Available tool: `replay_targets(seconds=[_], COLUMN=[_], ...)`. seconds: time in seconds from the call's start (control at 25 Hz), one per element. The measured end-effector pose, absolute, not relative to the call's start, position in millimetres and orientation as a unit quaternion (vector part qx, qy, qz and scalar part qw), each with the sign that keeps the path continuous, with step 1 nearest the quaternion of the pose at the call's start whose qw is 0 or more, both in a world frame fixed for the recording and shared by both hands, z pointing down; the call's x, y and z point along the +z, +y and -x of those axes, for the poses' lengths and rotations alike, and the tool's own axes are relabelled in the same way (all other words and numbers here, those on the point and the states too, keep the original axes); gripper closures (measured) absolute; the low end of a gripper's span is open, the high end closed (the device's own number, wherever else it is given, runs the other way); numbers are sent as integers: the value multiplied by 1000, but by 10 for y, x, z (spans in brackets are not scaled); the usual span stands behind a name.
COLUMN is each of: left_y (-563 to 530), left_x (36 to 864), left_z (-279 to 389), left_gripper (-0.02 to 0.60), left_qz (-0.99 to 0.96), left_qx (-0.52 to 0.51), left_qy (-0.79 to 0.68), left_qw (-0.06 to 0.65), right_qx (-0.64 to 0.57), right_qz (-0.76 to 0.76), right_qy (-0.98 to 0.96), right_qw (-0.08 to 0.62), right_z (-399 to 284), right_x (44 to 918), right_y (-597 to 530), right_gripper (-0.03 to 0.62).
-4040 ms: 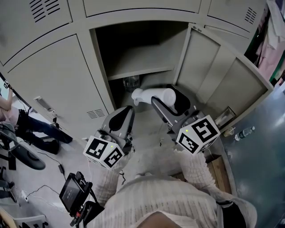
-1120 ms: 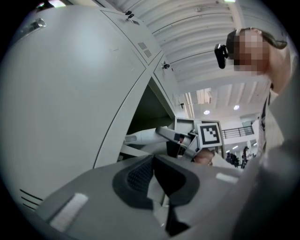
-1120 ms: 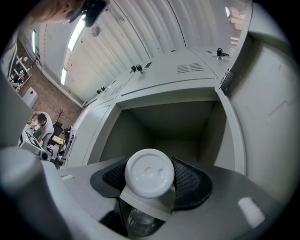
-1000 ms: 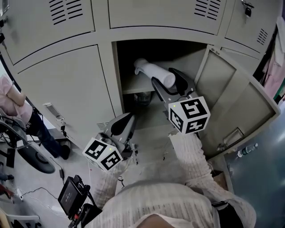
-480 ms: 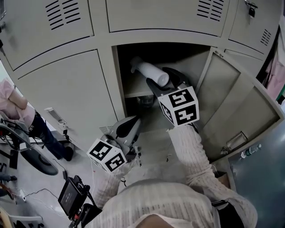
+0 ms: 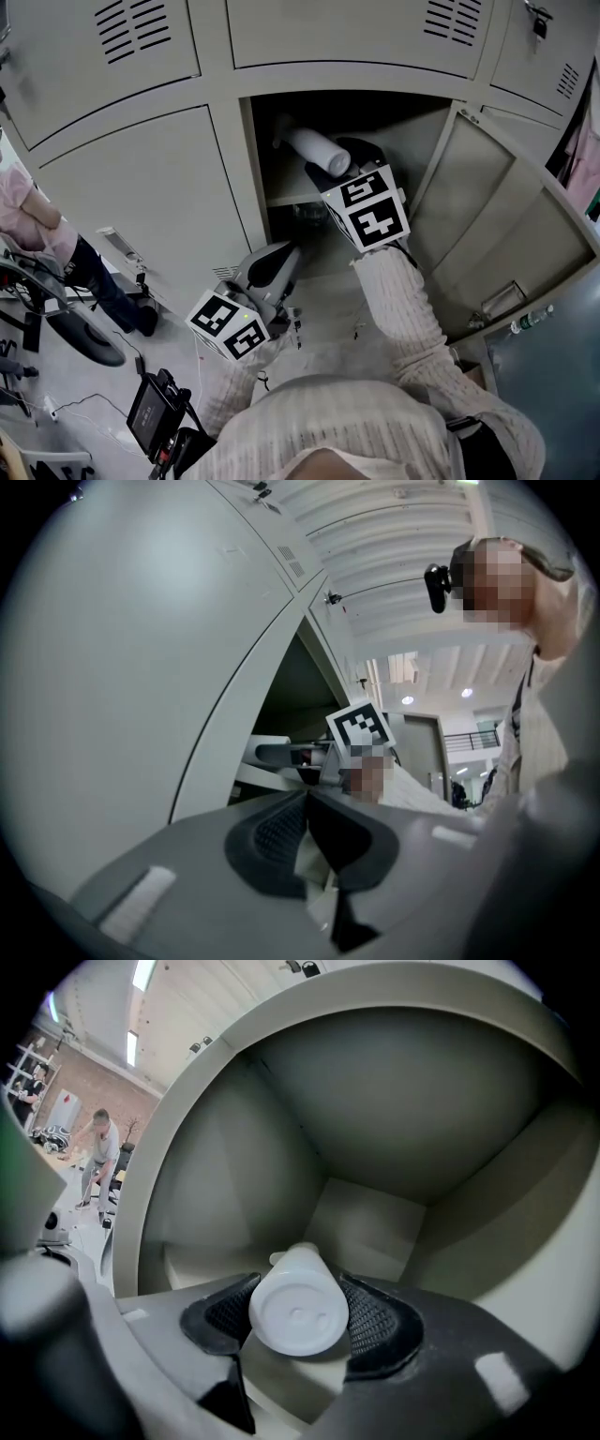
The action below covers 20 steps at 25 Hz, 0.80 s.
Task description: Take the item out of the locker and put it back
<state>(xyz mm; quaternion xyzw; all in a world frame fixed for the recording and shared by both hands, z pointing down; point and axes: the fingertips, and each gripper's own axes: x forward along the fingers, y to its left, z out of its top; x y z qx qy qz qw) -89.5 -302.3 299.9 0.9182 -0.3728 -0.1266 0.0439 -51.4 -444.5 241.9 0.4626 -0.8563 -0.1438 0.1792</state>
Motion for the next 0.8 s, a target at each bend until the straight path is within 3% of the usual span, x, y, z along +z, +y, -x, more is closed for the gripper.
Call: replay_targets(seconds=[0.4, 0.8], left_y=[-2985, -2966], left_x=[2914, 2881], left_z=[872, 856], left_gripper=[574, 574], left_qz=[-920, -918], left_qx=[-132, -125], left_qy=[-369, -374], left_qw=[34, 29], right_qx=[-150, -151], right_qz=[-444, -453], right_qy=[-850, -867], right_qw=[239, 143], right_z=[585, 455], right_x=[2544, 2265], right_y=[-4466, -4255], right_gripper=[309, 306])
